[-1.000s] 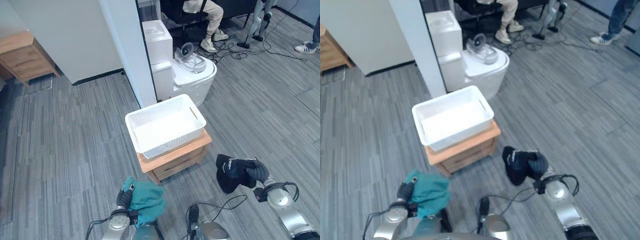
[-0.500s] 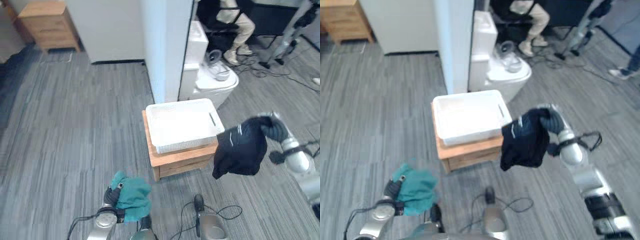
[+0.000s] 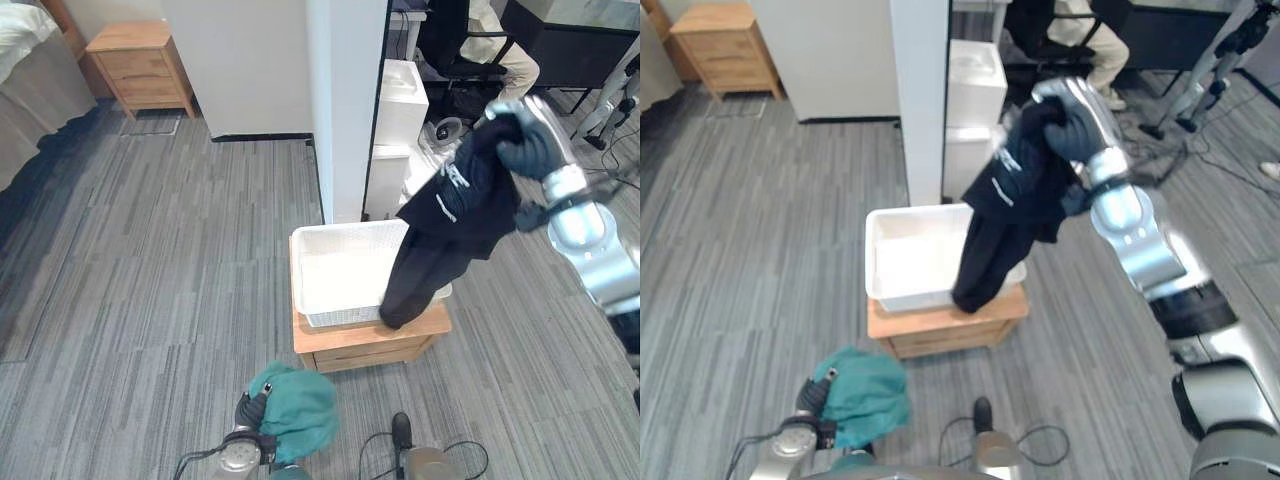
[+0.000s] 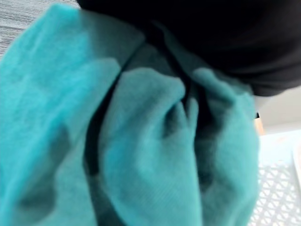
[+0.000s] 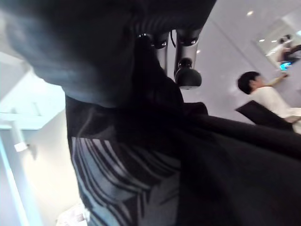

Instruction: Tidy up the quilt and then pick up the clothes from the bed and put them into the laundry hamper.

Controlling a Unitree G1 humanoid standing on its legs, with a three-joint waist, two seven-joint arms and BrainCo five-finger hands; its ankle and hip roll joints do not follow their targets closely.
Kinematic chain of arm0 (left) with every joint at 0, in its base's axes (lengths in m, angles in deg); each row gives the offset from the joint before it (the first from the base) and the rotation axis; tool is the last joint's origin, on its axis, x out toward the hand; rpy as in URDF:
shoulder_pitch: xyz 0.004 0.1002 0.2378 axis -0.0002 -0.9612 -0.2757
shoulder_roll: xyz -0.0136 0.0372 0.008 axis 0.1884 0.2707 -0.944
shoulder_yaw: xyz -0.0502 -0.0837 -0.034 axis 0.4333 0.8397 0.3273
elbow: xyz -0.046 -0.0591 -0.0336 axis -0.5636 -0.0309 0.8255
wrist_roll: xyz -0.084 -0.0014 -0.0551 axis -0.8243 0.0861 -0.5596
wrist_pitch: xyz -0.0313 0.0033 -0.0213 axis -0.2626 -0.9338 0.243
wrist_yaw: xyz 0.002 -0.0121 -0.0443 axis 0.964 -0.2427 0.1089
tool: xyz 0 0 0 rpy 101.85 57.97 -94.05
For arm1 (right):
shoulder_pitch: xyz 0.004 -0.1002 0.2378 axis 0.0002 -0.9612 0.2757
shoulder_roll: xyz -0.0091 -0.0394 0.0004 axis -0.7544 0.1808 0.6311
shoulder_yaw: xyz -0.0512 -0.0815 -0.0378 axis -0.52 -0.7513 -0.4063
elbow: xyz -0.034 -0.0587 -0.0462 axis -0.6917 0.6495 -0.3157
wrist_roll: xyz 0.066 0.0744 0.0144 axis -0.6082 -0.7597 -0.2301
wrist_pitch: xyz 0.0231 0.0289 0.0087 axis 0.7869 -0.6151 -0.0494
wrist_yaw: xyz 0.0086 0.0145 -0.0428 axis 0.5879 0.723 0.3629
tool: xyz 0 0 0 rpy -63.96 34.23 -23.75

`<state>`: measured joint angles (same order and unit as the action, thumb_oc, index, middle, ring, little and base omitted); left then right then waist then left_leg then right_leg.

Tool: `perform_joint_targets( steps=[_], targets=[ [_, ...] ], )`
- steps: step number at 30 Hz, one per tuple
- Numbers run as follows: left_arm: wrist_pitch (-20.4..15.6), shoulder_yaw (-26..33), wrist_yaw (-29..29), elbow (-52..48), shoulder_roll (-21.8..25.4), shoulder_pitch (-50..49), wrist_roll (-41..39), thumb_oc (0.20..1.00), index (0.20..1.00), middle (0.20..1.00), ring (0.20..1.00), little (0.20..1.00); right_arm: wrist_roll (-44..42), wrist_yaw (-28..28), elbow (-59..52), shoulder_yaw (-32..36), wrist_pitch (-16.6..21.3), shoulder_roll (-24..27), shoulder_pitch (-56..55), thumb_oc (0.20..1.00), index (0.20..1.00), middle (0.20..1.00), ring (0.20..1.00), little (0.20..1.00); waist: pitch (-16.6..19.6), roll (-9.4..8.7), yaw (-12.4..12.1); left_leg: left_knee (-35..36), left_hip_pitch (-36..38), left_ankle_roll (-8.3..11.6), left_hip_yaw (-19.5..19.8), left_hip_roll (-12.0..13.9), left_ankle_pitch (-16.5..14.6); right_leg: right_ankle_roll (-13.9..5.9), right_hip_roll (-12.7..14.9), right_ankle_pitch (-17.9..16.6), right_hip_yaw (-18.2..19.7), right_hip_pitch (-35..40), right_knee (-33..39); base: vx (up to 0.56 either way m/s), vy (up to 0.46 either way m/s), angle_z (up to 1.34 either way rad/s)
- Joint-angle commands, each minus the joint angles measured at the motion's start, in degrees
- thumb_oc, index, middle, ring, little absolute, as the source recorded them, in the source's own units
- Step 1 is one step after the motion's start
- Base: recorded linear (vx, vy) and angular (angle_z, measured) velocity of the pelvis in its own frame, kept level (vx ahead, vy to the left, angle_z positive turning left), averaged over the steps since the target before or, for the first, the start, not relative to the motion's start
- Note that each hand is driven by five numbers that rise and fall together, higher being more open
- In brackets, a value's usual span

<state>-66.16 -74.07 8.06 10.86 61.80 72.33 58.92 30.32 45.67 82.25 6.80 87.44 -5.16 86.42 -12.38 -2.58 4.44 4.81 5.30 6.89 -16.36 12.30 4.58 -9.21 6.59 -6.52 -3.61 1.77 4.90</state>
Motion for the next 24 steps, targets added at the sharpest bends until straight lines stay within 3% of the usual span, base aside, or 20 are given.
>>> perform_joint_targets(
  steps=[1,6,12,24],
  targets=[
    [-3.05,-2.27,-1.8,1.85,4.0,2.08,-3.06,0.2,0.2,0.2,0.2,0.2,-1.04,-5.38,3.19,-0.84,2.67,0.38,10.93,0.2,0.2,0.2,0.2,0.2,3.31,-2.28,-2.67,0.19,4.02,2.3,-1.42,0.23,-3.11,-2.4,2.69,3.89,-1.38,2.01,0.01,0.04,-0.024,0.09],
    [-4.55,-4.15,-3.44,3.28,4.38,4.24,-3.55,0.2,0.2,0.2,0.2,0.2,-1.35,-7.15,15.29,-10.44,2.26,-4.54,27.76,0.2,0.2,0.2,0.2,0.2,3.5,-2.67,-3.72,0.19,3.39,2.69,-0.28,0.47,-2.49,-2.1,2.25,4.17,-2.16,2.18,0.08,0.03,-0.011,0.03],
    [-5.13,-5.16,-3.62,4.25,4.7,4.86,-3.21,0.2,0.2,0.2,0.2,0.2,-0.49,-7.24,24.19,-15.73,1.29,-7.16,34.62,0.2,0.2,0.2,0.2,0.2,2.12,-2.27,-4.88,0.19,0.64,3.01,0.97,0.67,-1.55,-2.11,2.35,3.52,-3.16,0.1,0.0,-0.03,-0.007,0.17],
    [-6.76,-6.67,-2.37,1.87,6.56,4.89,-3.63,0.2,0.2,0.2,0.2,0.2,-0.52,-5.53,39.79,-24.47,1.24,-1.16,41.1,0.2,0.2,0.2,0.2,0.2,-2.45,1.08,-6.74,0.19,-9.1,4.01,2.77,0.42,1.47,-2.48,2.57,1.33,-4.43,-8.42,0.09,-0.08,0.007,0.11]
  ],
)
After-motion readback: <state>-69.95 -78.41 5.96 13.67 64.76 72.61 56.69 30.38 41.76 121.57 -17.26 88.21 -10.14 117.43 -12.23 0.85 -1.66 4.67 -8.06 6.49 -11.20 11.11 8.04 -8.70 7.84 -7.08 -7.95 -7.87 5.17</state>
